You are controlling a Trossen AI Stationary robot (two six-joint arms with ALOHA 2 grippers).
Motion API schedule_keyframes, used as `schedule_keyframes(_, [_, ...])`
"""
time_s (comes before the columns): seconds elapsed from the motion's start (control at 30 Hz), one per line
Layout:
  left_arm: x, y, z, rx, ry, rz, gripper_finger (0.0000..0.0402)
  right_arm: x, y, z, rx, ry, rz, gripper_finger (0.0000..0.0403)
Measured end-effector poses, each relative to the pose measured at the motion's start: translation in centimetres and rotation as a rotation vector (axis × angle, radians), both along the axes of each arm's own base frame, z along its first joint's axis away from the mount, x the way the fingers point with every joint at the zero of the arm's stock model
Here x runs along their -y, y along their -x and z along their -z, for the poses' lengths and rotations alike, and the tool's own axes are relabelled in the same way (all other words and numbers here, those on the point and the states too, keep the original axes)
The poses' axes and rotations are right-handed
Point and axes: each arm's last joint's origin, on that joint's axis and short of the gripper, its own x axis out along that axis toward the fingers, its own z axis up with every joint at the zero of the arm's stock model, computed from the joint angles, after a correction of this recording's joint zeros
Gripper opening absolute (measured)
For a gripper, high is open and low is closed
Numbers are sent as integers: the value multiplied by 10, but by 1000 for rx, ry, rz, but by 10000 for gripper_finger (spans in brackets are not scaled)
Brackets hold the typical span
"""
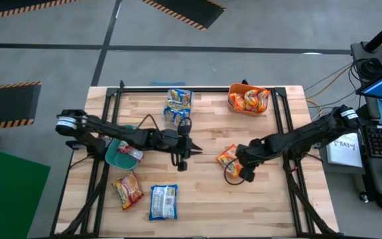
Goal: Sort Maruchan noodles
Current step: Put the orange noodle pack into the orange bin
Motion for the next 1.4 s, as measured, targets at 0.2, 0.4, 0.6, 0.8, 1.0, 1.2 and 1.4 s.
schedule_keyframes(0.2, [1,-16,23,24,2,1,36,1,13,25,-56,6,-15,9])
schedule_keyframes(0.4, [2,-21,34,22,1,1,36,12,12,37,64,214,119,9])
schedule_keyframes(0.6, [3,-31,46,4,-2,2,36,22,3,22,170,505,175,9])
schedule_keyframes(0.8, [3,-40,54,-9,10,-3,36,28,-2,8,108,403,156,9])
schedule_keyframes(1.0, [4,-49,70,-33,34,-15,36,40,-2,1,94,236,194,9])
schedule_keyframes(1.2, [7,-61,88,-69,43,-17,36,54,-1,-5,160,190,244,9])
schedule_keyframes(1.4, [8,-69,100,-91,41,-17,36,66,-1,-1,237,142,298,9])
